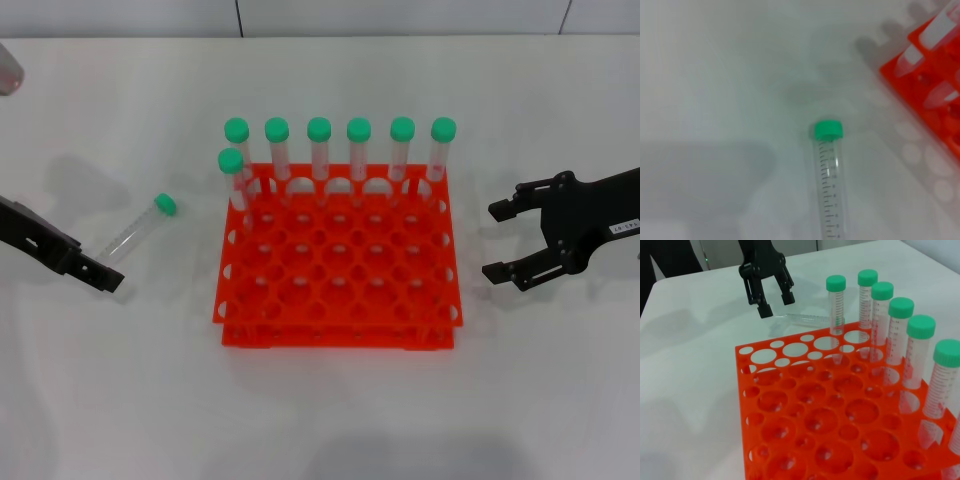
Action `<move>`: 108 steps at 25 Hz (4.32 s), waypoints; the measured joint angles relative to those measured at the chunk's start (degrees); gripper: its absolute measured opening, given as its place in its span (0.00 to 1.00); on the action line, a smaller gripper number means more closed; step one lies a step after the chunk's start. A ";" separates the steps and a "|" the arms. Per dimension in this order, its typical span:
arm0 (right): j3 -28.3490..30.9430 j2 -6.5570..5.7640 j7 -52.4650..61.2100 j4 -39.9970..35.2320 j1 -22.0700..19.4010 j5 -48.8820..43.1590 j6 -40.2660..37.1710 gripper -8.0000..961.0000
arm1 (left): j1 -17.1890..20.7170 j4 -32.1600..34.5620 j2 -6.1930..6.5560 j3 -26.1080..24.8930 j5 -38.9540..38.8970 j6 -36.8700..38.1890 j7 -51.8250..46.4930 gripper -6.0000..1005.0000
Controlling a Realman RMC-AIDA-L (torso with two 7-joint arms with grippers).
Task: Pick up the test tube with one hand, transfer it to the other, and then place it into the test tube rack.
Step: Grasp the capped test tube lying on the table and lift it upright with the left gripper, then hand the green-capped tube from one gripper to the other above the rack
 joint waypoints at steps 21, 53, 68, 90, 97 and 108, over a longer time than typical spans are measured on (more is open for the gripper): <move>-0.55 0.19 -0.16 0.08 -0.06 -0.09 0.66 0.90 | -1.33 -3.27 -1.05 0.81 3.63 -5.39 -3.79 0.74; -0.44 0.65 -0.51 0.03 0.52 -0.97 0.82 0.90 | -4.22 -6.95 -0.73 2.69 4.55 -8.71 -7.02 0.20; -0.09 0.79 0.38 -1.13 -0.07 -0.97 0.36 0.90 | 8.17 22.42 -5.53 2.95 -13.96 -8.08 -2.54 0.20; 0.61 2.48 -1.32 -1.41 -0.25 -0.43 1.33 0.90 | 8.02 1.78 -4.32 2.70 -50.23 -10.40 27.23 0.20; 0.80 3.10 -2.44 -1.49 -0.25 -0.39 1.36 0.90 | 3.73 -6.34 -3.01 2.88 -49.87 -6.76 31.46 0.20; 2.61 3.40 -2.98 -1.03 -0.25 -0.31 1.48 0.90 | 0.85 -8.82 -2.24 2.98 -44.47 -2.48 31.93 0.20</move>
